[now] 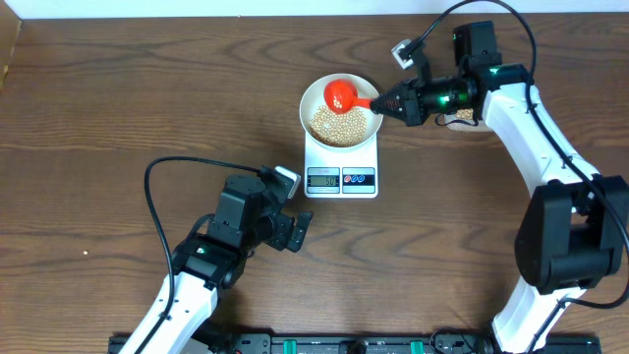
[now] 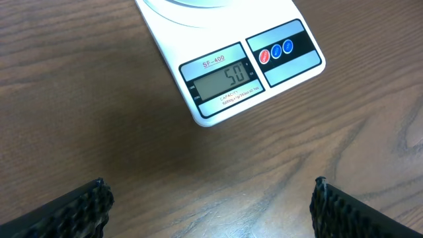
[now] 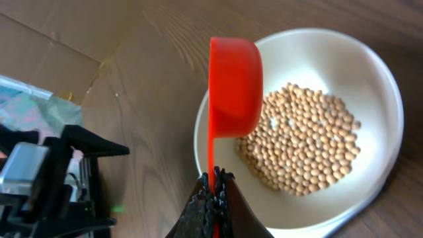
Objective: Scoop item into bowl and weigh 50g on scale
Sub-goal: 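Carry the scoop back right over the soybean tub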
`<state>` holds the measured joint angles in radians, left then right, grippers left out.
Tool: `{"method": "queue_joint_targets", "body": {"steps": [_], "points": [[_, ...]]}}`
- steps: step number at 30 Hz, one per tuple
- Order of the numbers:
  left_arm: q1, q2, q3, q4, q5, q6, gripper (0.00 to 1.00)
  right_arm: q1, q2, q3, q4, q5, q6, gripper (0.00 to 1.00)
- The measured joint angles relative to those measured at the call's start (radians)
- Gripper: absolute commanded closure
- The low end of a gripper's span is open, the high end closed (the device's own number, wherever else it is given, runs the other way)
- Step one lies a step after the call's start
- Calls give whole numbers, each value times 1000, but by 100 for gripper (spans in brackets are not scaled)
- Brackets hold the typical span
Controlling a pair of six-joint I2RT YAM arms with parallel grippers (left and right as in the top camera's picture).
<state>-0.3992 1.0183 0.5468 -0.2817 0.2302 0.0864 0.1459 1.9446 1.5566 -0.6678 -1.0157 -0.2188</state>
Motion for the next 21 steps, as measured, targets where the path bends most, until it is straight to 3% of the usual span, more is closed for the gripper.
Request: {"method": "queue_joint_targets", "body": {"steps": [15,21], "points": [[0,0,0,0,0,0,2,-34,-111,0,5,-24,0,99],[0,0,0,0,0,0,2,-148,-187,0,-50,-25,1,99]]}}
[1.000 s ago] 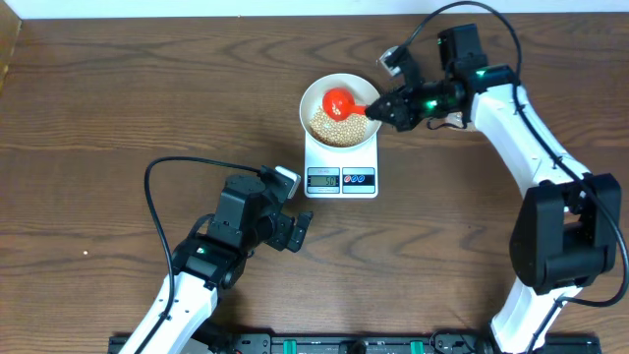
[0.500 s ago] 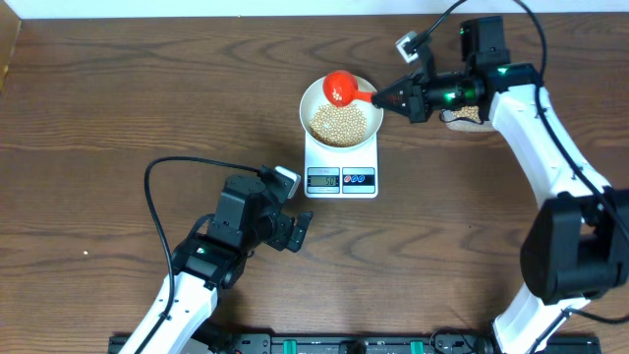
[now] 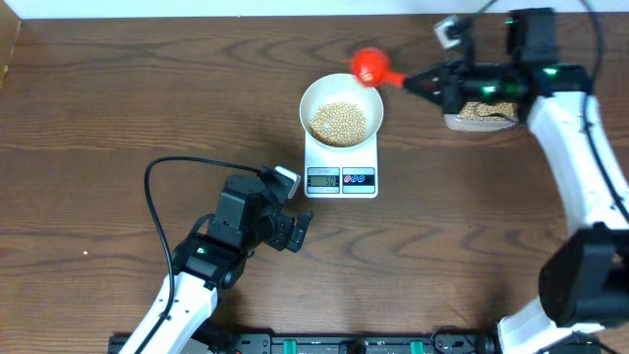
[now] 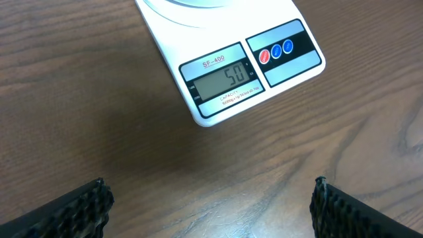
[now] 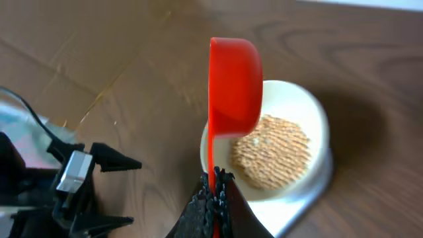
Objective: Scoop item into bowl and weigh 50g on scale
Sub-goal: 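Carry the scoop back right over the soybean tub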
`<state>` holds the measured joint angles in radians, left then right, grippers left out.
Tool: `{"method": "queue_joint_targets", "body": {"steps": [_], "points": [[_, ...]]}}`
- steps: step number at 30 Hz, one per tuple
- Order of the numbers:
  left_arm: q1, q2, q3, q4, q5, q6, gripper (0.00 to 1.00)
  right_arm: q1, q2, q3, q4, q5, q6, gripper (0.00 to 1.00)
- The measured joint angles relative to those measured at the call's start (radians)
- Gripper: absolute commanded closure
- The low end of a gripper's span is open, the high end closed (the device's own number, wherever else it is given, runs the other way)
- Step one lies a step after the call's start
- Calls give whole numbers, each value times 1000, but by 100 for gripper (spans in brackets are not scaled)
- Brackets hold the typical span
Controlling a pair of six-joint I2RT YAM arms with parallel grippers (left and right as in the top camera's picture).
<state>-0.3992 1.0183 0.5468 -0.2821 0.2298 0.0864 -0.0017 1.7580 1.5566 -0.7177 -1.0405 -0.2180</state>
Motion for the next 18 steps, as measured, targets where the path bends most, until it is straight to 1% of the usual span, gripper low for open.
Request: {"method": "queue_joint_targets", "body": {"steps": [2,7,12,15,18], "points": [[0,0,0,0,0,0,2,-37,-21,0,-20,-1,-1,99],[0,0,0,0,0,0,2,-198,-80,0,-103,13,-6,99],[0,0,0,0,0,0,2,-324,-84,0,-171,103,-10,99],[0,0,0,0,0,0,2,-362,-84,0,-190,176,-10,99],[0,0,0,0,0,0,2,-365,-80,0,-200,275,-10,99]]}}
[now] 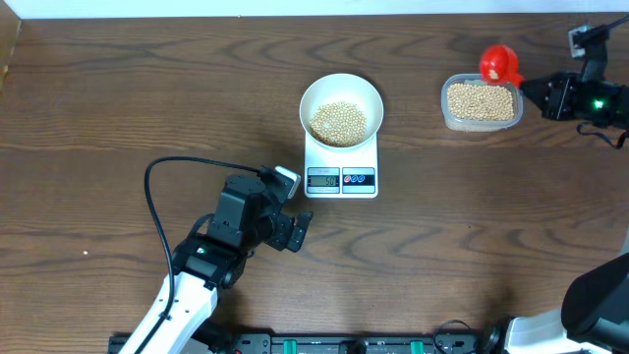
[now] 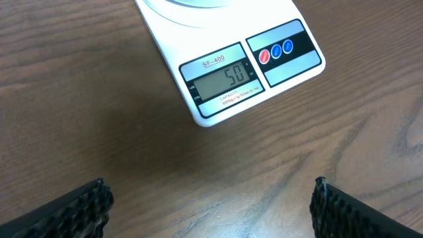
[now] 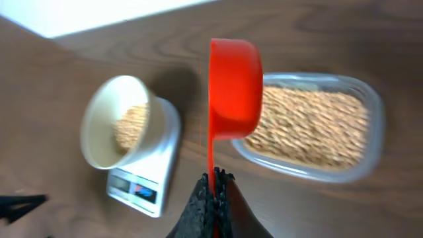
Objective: Scoop item into bowl and weigh 50g on scale
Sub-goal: 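Carry the scoop back right over the soybean tub, then lower the red scoop into the tub and leave it resting there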
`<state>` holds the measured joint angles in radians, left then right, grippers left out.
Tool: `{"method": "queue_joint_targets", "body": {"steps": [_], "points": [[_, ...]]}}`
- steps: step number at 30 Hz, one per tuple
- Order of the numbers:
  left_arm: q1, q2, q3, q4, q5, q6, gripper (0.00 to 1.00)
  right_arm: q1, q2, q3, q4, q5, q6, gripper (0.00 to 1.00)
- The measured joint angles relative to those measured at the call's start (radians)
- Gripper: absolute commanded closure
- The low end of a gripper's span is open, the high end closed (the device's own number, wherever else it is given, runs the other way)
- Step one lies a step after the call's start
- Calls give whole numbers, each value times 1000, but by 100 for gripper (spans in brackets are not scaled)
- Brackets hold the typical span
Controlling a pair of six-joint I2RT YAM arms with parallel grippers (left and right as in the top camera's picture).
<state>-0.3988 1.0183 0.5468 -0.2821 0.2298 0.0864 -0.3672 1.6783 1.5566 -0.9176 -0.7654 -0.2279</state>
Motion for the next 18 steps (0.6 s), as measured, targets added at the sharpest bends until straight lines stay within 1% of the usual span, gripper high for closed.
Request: {"method": "queue_joint_targets", "body": {"steps": [10,18], "points": [[0,0,0,0,0,0,2,81,20,0,-28,362,0,98],[0,0,0,0,0,0,2,229,21,0,-17,639,0,98]]}}
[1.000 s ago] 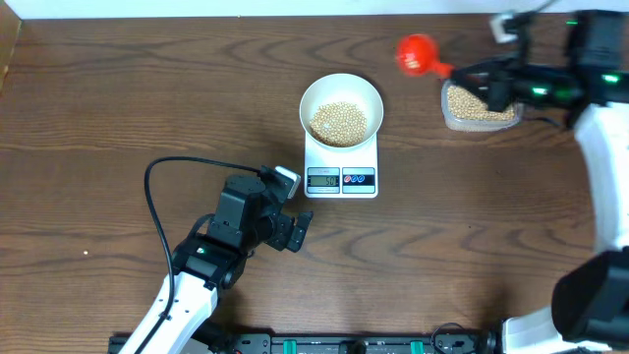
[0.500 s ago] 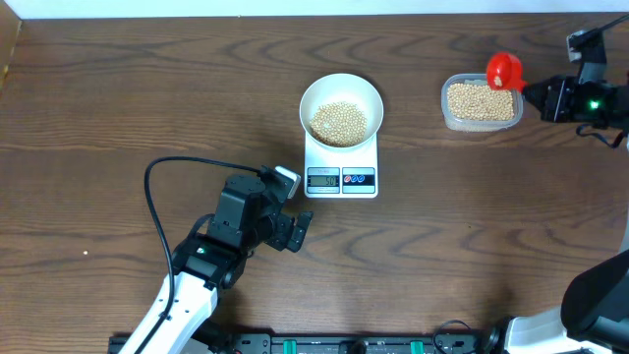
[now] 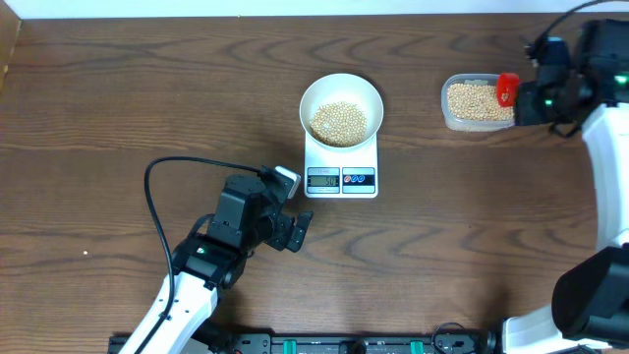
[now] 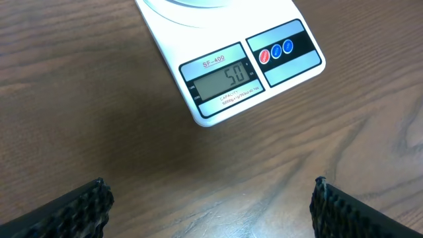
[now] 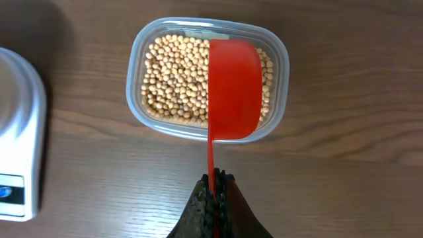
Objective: Scoop item into bowl and weigh 50g on scale
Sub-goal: 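Lower the red scoop into the tub and leave it resting there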
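Observation:
A white bowl (image 3: 340,108) holding beige beans sits on the white scale (image 3: 341,172); its display (image 4: 223,82) reads 50. My right gripper (image 5: 213,180) is shut on the handle of a red scoop (image 5: 234,89), which hangs on its side above the clear tub of beans (image 5: 173,77) at the back right (image 3: 479,102). My left gripper (image 4: 208,198) is open over bare wood just in front of the scale, nothing between its fingers.
The table's far edge runs close behind the tub and bowl. My left arm (image 3: 211,251) and its black cable (image 3: 162,211) lie at the front left. Brown wood surrounds the scale.
My right gripper with the red scoop has moved a little left and now stands directly over the bean tub. The left arm and the scale reading have not changed.
The red scoop was held tipped over the white bowl, with the scale showing 50. Then it was clear of the bowl's back right rim, then beside the tub at the far right. Now it hangs over the tub. The left arm stayed still throughout.

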`<state>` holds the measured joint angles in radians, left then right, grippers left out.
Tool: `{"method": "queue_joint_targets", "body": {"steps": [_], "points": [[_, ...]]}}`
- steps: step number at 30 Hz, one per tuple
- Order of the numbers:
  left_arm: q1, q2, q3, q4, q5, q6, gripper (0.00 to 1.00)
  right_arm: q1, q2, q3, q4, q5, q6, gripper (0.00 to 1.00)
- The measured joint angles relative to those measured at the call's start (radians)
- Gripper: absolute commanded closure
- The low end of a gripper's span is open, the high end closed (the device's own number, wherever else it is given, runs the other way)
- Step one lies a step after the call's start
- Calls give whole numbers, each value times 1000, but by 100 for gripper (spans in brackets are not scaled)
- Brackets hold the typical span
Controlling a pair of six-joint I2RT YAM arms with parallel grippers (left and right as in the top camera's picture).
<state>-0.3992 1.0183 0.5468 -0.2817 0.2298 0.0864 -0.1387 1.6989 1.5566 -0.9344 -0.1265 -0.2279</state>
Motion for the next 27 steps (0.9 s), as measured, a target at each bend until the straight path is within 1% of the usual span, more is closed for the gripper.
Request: {"method": "queue_joint_targets", "body": {"steps": [9,16,22,24,27], "points": [[0,0,0,0,0,0,2,158,0,0,18,312,0,99],[0,0,0,0,0,0,2,200,0,0,32,436,0,99],[0,0,0,0,0,0,2,183,0,0,55,424,48,99],[0,0,0,0,0,0,2,159,0,0,69,377,66,99],[0,0,0,0,0,0,2,105,0,0,96,253,104,99]]}}
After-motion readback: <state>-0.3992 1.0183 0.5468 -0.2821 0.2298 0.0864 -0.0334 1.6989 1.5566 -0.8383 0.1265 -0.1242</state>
